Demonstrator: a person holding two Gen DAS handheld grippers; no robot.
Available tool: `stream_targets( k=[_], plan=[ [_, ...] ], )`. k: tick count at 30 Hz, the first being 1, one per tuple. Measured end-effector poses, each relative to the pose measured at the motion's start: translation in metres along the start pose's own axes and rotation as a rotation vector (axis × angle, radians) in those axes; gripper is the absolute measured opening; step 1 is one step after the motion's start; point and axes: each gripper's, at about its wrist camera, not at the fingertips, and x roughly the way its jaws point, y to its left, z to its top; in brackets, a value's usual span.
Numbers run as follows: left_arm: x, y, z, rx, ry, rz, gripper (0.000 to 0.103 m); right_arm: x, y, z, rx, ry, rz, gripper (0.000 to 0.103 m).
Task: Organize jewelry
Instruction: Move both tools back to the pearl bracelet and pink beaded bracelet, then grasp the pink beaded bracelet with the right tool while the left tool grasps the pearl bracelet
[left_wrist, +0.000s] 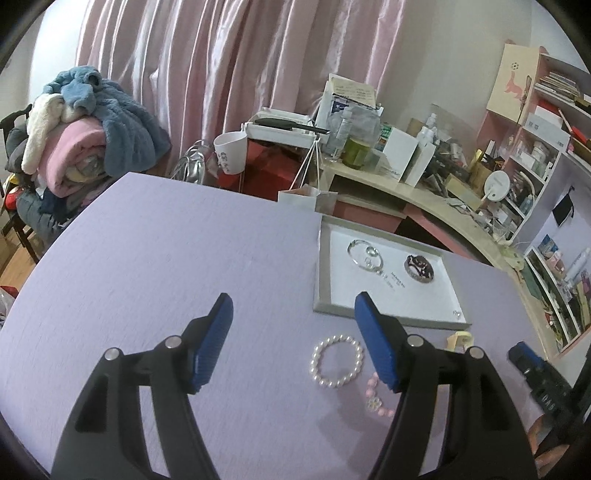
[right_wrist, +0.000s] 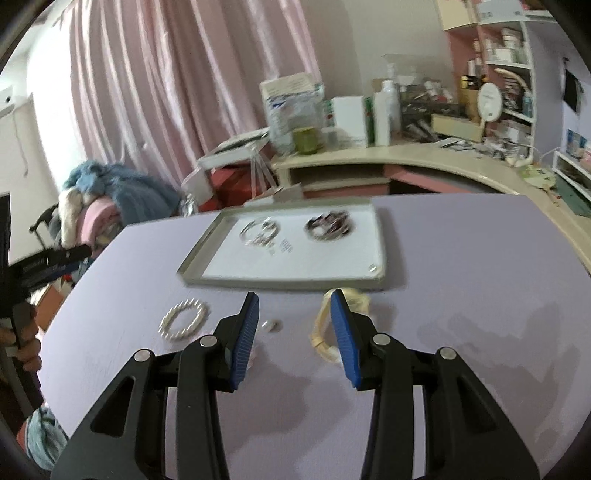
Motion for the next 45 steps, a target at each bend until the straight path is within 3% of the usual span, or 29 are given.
stream_targets(
  k=[6,12,16,20,23,27,33,38,45],
  plan=[
    [-0.014,0.008,-0.014,0.010,-0.017,0.010,0.072,0.020,0.040,-0.029,-0.064,0.065,0.032,0.042],
    [-0.022,0.024,-0.014,0.042,-0.042,0.024,0.072,0.038,0.057,-0.043,-0.043,0.099,0.010,0.042],
    [-0.023,0.035,-0.014,0.051,-0.049,0.019,0.072,0.062,0.065,-0.044,-0.041,0.155,-0.053,0.032],
    [-0.020,0.039,-0.015,0.072,-0.045,0.009,0.072,0.085,0.067,-0.041,-0.024,0.216,-0.122,0.029],
    [-0.017,0.040,-0.017,0.087,-0.035,0.001,0.072,0.098,0.065,-0.047,-0.028,0.281,-0.188,0.013],
    [-0.003,0.036,-0.022,0.107,0.000,-0.021,0.072,0.082,0.060,-0.056,-0.010,0.312,-0.182,0.013],
    [0.034,0.015,-0.036,0.131,0.077,-0.045,0.072,0.024,0.044,-0.052,0.025,0.180,-0.114,0.013],
    [0.069,-0.007,-0.049,0.186,0.133,-0.034,0.070,-0.015,0.030,-0.040,0.044,0.112,-0.136,0.013],
    [0.104,-0.029,-0.059,0.229,0.175,-0.019,0.060,-0.030,0.002,-0.030,0.100,0.091,-0.194,0.013]
  ],
)
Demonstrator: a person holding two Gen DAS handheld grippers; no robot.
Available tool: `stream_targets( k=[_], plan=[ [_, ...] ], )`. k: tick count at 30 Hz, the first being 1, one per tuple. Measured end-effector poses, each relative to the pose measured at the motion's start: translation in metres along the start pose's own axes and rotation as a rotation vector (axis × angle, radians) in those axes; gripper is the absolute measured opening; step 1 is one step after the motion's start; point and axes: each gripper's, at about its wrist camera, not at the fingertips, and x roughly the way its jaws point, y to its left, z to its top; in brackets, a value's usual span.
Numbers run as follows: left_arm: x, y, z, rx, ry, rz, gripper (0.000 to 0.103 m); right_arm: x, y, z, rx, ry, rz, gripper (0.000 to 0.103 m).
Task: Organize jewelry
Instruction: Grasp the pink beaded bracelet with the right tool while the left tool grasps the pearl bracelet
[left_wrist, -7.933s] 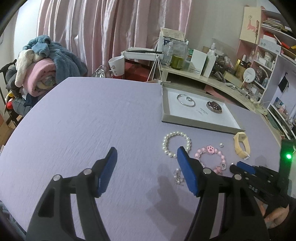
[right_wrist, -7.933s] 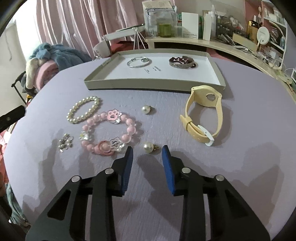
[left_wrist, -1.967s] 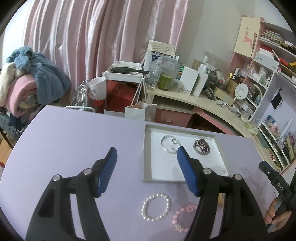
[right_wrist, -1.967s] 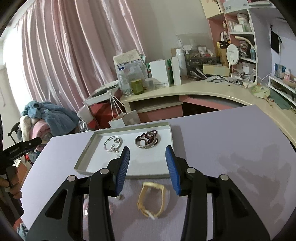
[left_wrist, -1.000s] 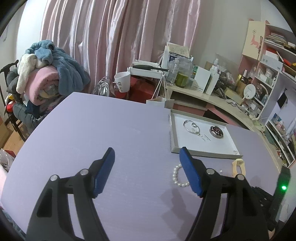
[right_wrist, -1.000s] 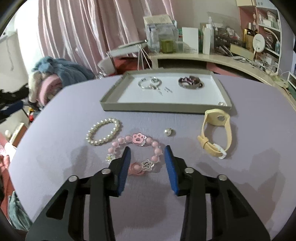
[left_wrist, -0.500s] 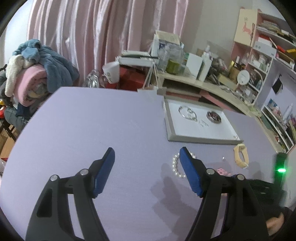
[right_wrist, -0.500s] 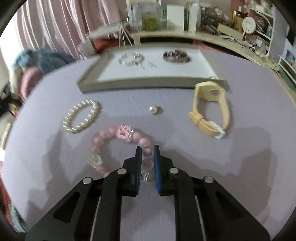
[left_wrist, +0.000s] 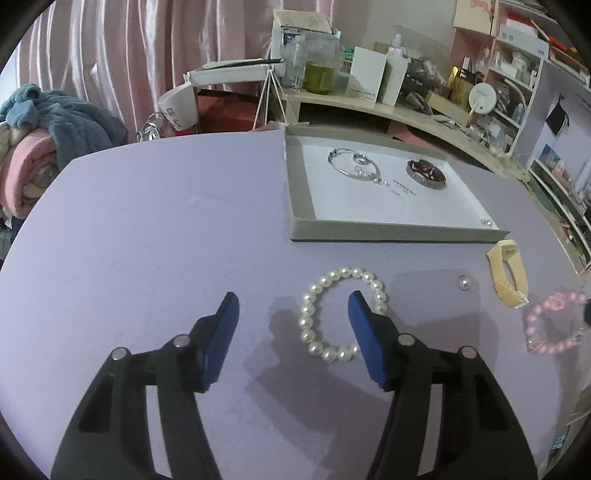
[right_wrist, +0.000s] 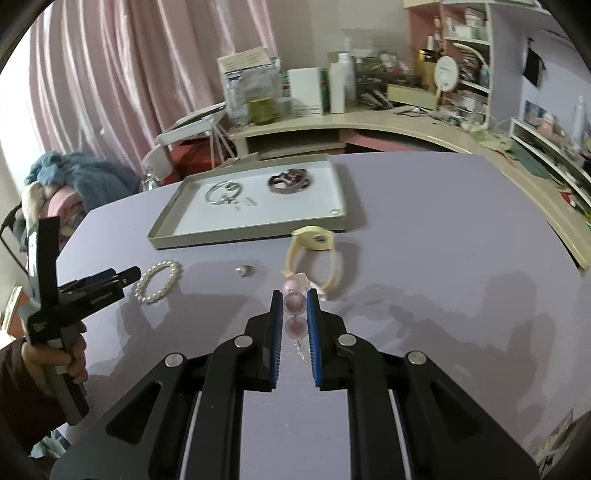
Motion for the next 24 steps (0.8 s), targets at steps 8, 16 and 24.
stream_targets(
  k=[8,16,24],
  plan=[
    [0.026,-0.014,-0.001,0.055,0.035,0.010,0.031,-0.004,-0.009,0.009,0.017,-0.005,-0.003,0.013],
    [0.031,-0.018,0.003,0.069,0.032,0.033,0.009,-0.005,-0.007,0.019,0.010,-0.022,0.014,0.014],
    [-0.010,-0.024,0.023,0.054,-0.016,-0.016,0.009,-0.013,-0.002,0.050,-0.026,-0.077,0.061,0.014]
  ],
)
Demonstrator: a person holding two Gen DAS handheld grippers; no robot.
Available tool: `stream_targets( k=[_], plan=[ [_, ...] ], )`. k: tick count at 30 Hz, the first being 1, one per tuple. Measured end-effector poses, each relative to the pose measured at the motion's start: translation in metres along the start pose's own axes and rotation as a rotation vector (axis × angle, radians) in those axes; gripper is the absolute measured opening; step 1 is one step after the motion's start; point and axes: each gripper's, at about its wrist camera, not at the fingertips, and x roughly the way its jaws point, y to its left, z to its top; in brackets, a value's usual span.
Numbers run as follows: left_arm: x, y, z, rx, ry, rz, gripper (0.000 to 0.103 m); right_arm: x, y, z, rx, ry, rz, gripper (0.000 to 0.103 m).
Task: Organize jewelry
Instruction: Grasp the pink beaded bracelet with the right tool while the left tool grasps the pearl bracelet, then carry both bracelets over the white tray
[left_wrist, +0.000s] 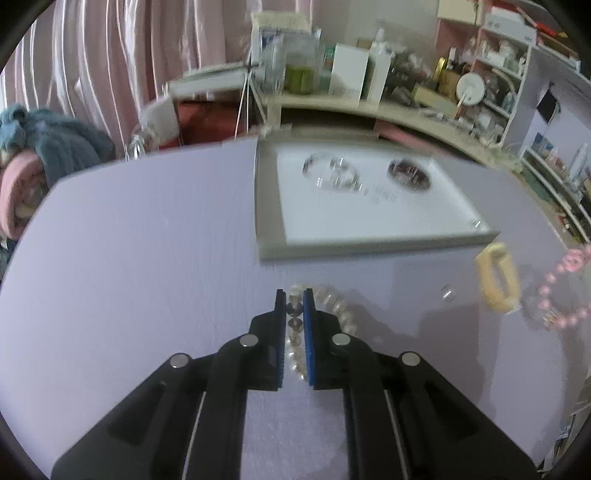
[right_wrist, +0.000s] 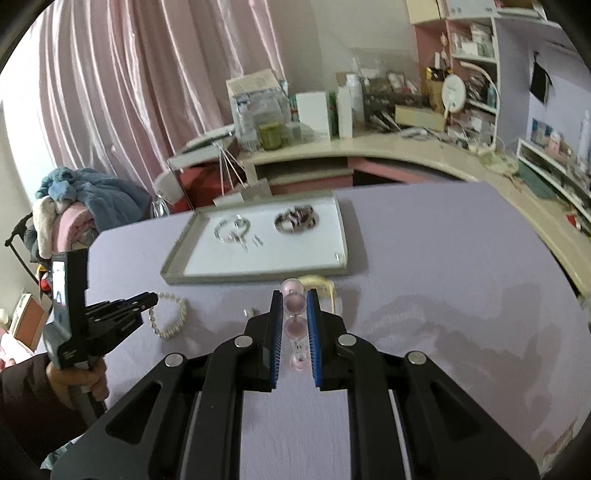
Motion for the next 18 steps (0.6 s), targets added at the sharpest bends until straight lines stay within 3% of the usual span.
stream_targets(
  k=[4,9,18],
  plan=[
    [-0.041,-0.004,0.032,-0.021,-0.077,-0.035,0.009,-0.002,0.001,0.025,-0.020,-0.044,0.029,0.014],
    [-0.083,-0.010,0.069,-0.009,-0.165,-0.025,0.009,0.006,0.003,0.055,-0.046,-0.091,0.061,0.013],
    [-0.117,-0.009,0.114,-0.005,-0.264,0.004,0.009,0.031,0.012,0.083,-0.085,-0.113,0.105,0.013]
  ],
)
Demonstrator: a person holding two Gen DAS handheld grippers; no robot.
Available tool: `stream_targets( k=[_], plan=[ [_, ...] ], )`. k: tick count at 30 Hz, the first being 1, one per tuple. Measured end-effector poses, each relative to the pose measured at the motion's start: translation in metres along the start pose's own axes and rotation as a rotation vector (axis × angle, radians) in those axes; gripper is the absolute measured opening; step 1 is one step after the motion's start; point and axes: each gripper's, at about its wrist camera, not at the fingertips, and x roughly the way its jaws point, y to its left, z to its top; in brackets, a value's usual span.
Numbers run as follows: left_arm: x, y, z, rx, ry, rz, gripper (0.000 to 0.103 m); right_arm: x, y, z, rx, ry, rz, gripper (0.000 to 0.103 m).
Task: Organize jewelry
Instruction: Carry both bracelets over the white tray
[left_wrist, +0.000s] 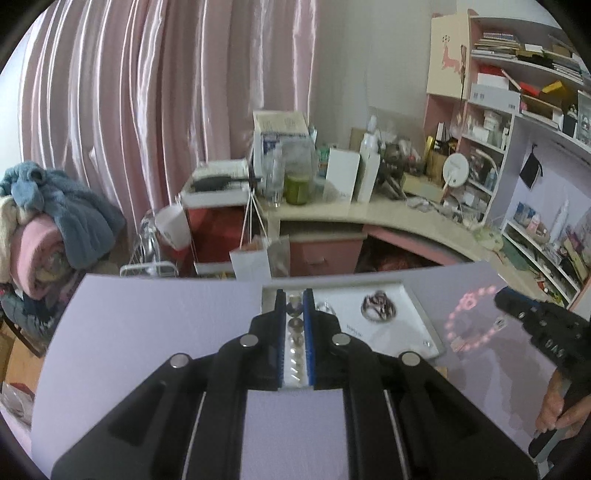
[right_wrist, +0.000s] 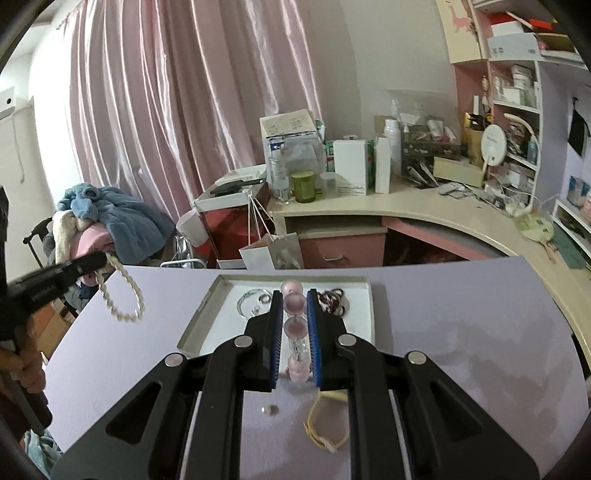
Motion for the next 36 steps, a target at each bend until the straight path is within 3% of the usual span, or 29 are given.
stream_targets(
  k=[12,22,36],
  plan=[
    [0.027,-0.015,0.036,0.018,-0.021,-0.053,0.009,0.038,-0.001,0.026,-0.012,-0.011,0.019,0.013],
    [0.057,-0.015,0.041,0.013,-0.006,-0.089,0.009,0.055,-0.002,0.034,-0.021,-0.011,-0.004,0.013],
    [0.067,-0.024,0.041,0.029,-0.001,-0.114,0.009,0.059,-0.003,0.035,-0.019,-0.005,-0.005,0.013]
  ],
)
